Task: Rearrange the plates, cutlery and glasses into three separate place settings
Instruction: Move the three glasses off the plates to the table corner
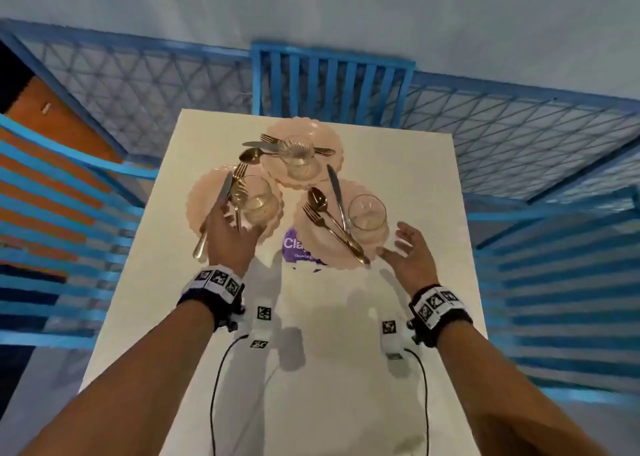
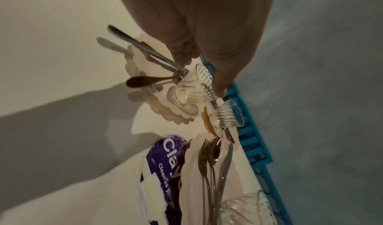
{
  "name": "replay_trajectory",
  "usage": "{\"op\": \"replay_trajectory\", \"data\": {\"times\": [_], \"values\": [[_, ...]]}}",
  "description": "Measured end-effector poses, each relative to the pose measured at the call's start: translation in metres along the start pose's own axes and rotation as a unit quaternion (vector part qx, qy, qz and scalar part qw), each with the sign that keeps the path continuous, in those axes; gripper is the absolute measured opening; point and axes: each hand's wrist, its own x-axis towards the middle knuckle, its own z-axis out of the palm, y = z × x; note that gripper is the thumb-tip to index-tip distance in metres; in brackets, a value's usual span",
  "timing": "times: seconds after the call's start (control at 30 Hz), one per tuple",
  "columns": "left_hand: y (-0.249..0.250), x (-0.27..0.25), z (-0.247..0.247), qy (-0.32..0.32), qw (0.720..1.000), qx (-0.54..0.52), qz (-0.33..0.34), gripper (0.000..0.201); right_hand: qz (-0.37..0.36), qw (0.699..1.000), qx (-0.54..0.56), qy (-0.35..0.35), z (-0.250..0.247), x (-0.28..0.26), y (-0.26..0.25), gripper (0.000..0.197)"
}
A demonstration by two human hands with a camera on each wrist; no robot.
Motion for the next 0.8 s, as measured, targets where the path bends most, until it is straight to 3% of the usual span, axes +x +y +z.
{"op": "replay_trajectory", "data": {"times": [0.1,0.23,0.37,0.5,0.8], "values": [[-0.008,0.02,0.019,0.027,0.999,-0.028,-0.014,0.098,0.016,0.999,0.037,0.029,0.019,0.024,-0.004,0.088],[-0.022,0.034,0.038,0.046,0.996,-0.066,-0.041,0.098,0.02,0.998,0.047,0.03,0.037,0.046,0.013,0.1],[-0.027,0.046,0.049,0.066,0.995,-0.062,-0.046,0.089,0.006,0.999,0.038,0.024,0.045,0.06,0.024,0.093],[-0.02,0.051,0.058,0.097,0.994,-0.058,0.007,0.069,-0.031,0.999,0.012,0.009,0.046,0.07,0.021,0.091],[-0.023,0.061,0.066,0.114,0.992,-0.048,0.0,0.073,-0.061,0.998,-0.025,-0.003,0.05,0.089,0.022,0.093]]}}
